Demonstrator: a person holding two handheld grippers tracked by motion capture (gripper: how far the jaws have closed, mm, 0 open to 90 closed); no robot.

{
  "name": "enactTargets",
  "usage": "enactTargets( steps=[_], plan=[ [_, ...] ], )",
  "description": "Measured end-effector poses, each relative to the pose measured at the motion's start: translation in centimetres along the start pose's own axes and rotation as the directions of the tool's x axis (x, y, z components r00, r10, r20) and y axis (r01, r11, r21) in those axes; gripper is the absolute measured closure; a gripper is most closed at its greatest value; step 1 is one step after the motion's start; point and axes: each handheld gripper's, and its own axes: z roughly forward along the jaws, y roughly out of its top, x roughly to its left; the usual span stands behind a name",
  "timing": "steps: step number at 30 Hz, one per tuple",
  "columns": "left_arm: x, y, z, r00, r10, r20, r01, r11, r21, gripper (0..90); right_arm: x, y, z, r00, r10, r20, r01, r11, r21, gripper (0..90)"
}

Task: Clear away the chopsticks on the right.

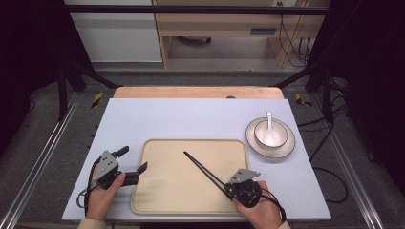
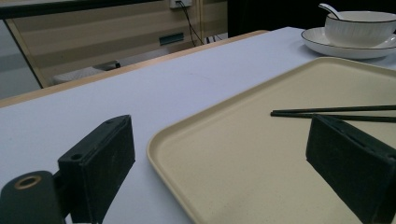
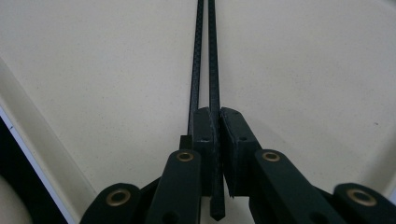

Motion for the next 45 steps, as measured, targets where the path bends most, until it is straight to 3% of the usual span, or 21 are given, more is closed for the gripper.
enactTargets(
  steps=[5,10,17,21,24,28,30,37,41,45],
  plan=[
    [0.0,0.0,0.0,1.0,-0.002,-0.001,0.002,1.0,-0.001,7.9,0.0,-0.1,0.0,1.0,0.009,-0.003,-0.009,1.0,0.001,78.6],
    [0.0,0.0,0.0,1.0,0.002,0.003,-0.002,1.0,0.0,7.9,-0.2,-0.2,-0.3,1.0,0.004,-0.001,-0.004,0.999,-0.043,74.1],
    [-0.1,0.1,-0.1,1.0,0.007,-0.002,-0.007,1.0,0.001,7.9,-0.8,-0.2,-0.3,0.9999,0.008,0.007,-0.008,0.995,-0.098,55.5],
    [-0.2,0.2,-0.1,1.0,0.005,0.003,-0.005,1.0,-0.001,7.9,-1.5,-0.1,0.0,0.9995,0.03,-0.002,-0.03,0.992,-0.121,36.3],
    [-0.4,0.2,-0.1,0.9999,0.008,0.009,-0.008,1.0,0.004,7.9,-2.1,-0.1,-0.2,0.9984,0.055,0.013,-0.052,0.983,-0.177,24.3],
    [-0.6,0.3,0.0,0.9997,0.013,0.019,-0.013,0.9999,0.005,7.9,-2.6,-0.1,-0.3,0.9971,0.065,0.04,-0.055,0.979,-0.198,11.2],
    [-0.7,0.3,0.0,0.9996,0.014,0.022,-0.015,0.9999,0.006,7.9,-2.9,-0.3,-0.3,0.9979,0.047,0.045,-0.036,0.978,-0.206,7.8],
    [-1.6,0.5,0.2,0.9964,0.025,0.081,-0.026,0.9995,0.018,8.1,-3.7,-0.7,-0.7,0.9982,0.022,0.056,-0.009,0.974,-0.226,6.6],
    [-2.6,1.0,0.6,0.9929,0.012,0.118,-0.015,0.9995,0.027,9.9,-4.5,-1.1,-1.1,0.9968,0.044,0.067,-0.027,0.973,-0.23,9.1],
    [-4.3,2.1,0.9,0.9858,0.02,0.166,-0.03,0.9981,0.053,12.1,-5.3,-1.6,-1.9,0.9929,0.079,0.089,-0.052,0.96,-0.275,9.4]
  ],
)
